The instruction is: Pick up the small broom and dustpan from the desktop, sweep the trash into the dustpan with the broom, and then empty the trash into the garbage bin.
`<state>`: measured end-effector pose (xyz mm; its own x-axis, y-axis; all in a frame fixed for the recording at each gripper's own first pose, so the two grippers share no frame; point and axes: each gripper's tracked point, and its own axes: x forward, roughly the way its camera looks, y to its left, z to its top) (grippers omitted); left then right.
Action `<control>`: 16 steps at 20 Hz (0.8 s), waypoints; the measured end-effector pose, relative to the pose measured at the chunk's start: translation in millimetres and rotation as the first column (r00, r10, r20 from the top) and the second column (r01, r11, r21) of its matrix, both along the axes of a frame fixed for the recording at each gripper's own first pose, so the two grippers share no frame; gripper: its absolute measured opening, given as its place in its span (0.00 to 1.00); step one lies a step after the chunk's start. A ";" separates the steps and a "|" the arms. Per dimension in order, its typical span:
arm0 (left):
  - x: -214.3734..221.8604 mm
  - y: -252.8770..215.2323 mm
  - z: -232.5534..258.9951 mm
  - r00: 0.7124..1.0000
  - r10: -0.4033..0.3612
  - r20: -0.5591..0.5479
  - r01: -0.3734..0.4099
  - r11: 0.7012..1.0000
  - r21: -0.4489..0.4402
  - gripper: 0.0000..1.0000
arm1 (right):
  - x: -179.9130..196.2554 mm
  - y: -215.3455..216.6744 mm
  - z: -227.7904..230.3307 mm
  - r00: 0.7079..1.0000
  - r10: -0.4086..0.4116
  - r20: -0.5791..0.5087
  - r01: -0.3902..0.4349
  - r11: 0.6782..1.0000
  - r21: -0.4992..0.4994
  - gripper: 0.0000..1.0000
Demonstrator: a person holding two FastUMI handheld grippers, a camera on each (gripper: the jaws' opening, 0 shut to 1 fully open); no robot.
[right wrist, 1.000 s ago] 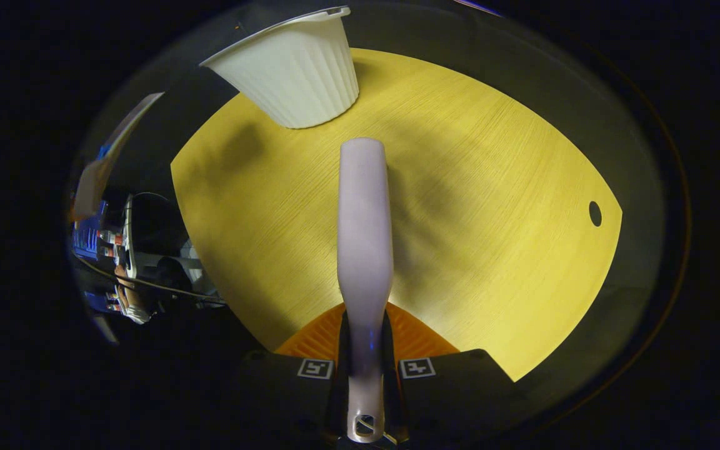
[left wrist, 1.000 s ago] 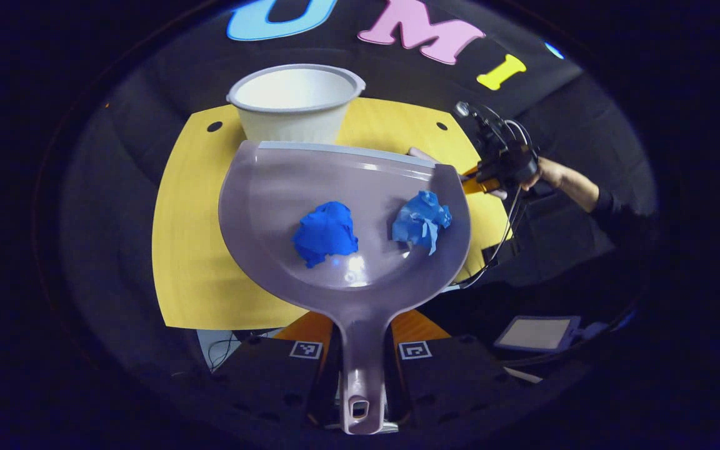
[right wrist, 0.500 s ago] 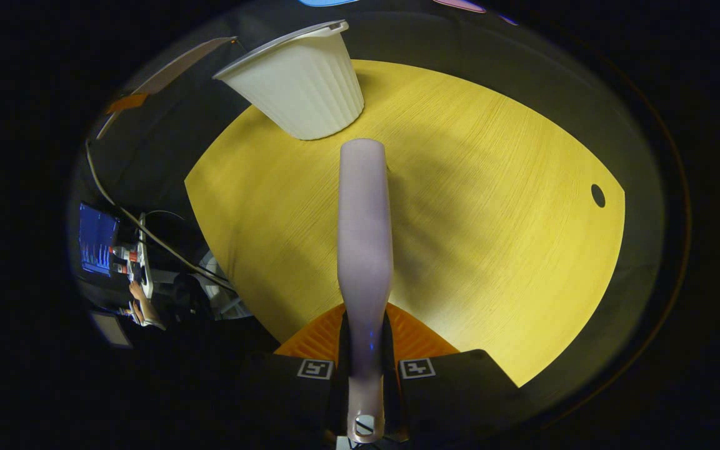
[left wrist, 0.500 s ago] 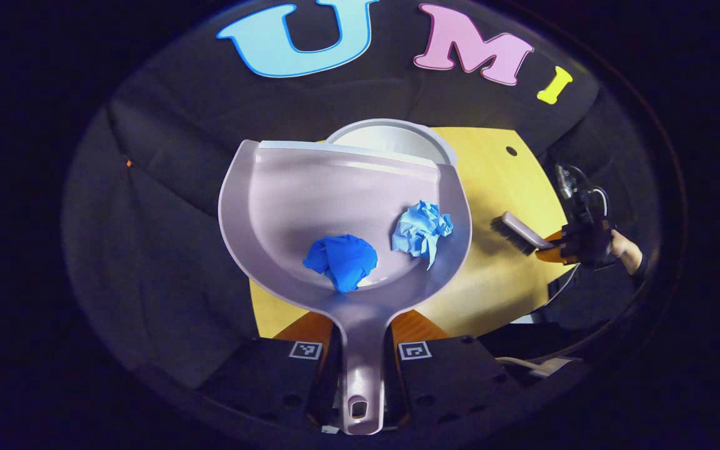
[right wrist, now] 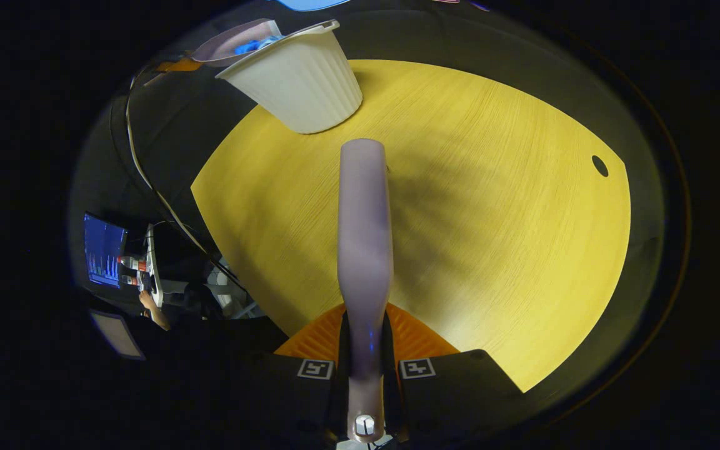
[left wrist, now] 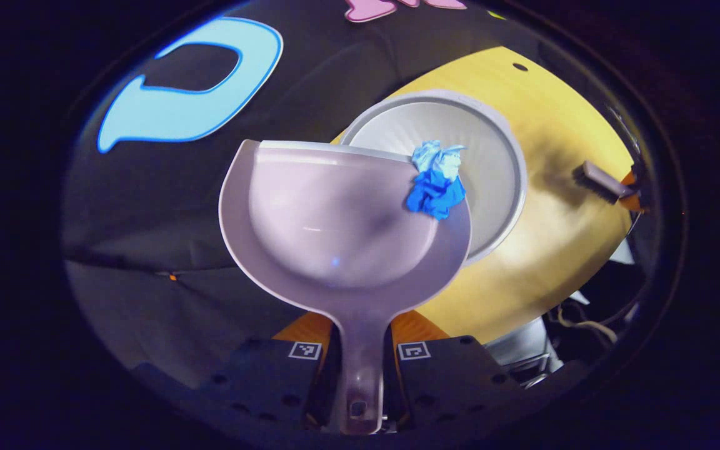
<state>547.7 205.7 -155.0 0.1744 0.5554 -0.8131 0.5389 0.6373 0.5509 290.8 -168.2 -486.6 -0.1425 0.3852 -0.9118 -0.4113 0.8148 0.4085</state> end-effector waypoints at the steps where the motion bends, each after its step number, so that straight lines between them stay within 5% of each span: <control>1: 3.5 1.0 1.9 0.999 -0.050 -0.005 0.050 0.998 0.049 0.28 | -0.8 -0.4 -1.6 1.000 -0.002 -0.004 0.002 1.000 0.000 0.24; 4: -0.1 4.0 -2.0 0.994 -0.112 -0.017 0.113 0.990 0.079 0.28 | -5.2 2.7 -6.9 1.000 -0.003 -0.004 0.003 1.000 0.005 0.24; 9: 5.8 -5.4 -10.7 0.992 -0.036 0.120 0.047 0.995 -0.090 0.28 | 2.9 -4.9 -5.2 0.999 -0.039 -0.008 0.039 0.999 0.001 0.24; 13: 9.1 -12.2 -16.4 0.952 0.018 0.306 0.065 0.964 -0.258 0.28 | 20.6 -20.4 1.7 0.991 -0.133 0.023 0.134 0.991 -0.025 0.24; 16: 10.8 -16.6 -31.8 0.915 0.068 0.399 0.120 0.895 -0.429 0.28 | 32.9 -28.4 10.4 0.973 -0.228 0.044 0.229 0.973 -0.036 0.24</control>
<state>558.4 189.1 -186.8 0.5402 0.1514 -0.8278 0.3565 0.8499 0.3881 323.6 -196.6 -476.2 -0.0184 0.3655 -0.9306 -0.2275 0.9049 0.3599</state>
